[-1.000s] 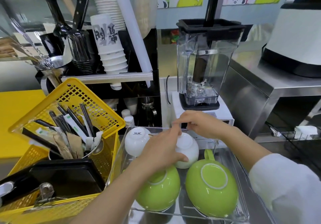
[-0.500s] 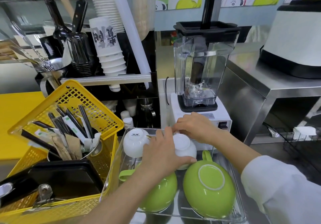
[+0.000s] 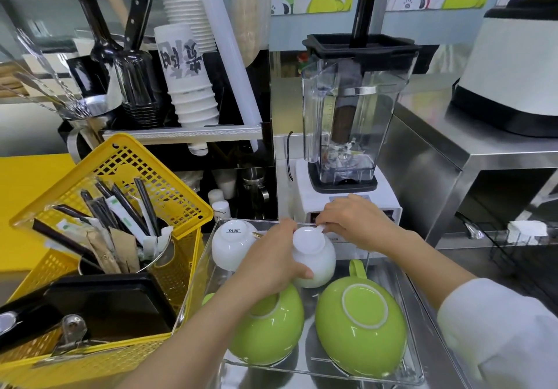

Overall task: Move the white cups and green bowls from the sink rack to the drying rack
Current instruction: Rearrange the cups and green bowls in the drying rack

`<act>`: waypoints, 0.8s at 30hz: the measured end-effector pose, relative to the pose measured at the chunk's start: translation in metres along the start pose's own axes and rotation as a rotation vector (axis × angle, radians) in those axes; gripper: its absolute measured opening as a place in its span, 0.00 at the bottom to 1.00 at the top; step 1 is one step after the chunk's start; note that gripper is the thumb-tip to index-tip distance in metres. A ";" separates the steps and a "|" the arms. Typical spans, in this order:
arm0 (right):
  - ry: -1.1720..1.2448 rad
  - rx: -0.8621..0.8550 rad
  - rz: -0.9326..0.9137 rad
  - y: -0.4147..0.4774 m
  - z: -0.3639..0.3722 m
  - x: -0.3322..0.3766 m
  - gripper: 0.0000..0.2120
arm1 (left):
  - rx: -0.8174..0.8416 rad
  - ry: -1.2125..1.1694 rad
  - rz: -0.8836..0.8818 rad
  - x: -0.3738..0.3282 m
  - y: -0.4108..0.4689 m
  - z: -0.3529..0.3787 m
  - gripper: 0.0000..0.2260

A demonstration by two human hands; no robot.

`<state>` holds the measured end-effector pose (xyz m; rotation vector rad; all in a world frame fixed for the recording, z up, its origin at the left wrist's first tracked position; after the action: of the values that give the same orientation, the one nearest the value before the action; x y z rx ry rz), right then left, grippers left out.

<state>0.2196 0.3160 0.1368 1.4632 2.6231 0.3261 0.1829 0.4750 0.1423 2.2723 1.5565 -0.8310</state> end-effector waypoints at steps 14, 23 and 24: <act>0.205 0.242 0.265 -0.026 -0.017 0.009 0.10 | -0.193 0.359 0.069 -0.009 -0.003 0.009 0.32; 0.324 0.254 0.334 -0.036 -0.020 0.017 0.09 | -0.170 0.268 0.114 -0.006 -0.001 0.012 0.17; 0.325 0.254 0.340 -0.037 -0.020 0.017 0.08 | -0.173 0.258 0.123 -0.006 -0.001 0.011 0.17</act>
<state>0.1765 0.3093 0.1469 2.1119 2.7287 0.2896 0.1768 0.4649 0.1368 2.3899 1.5047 -0.3678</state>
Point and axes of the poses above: each hand's wrist, its own y-axis towards the middle knuckle, its own z-axis out of the palm, x = y × z, the point moved 4 cm from there along y, towards the middle knuckle, and after that the axes turned 1 degree about z, right-handed, at the moved point
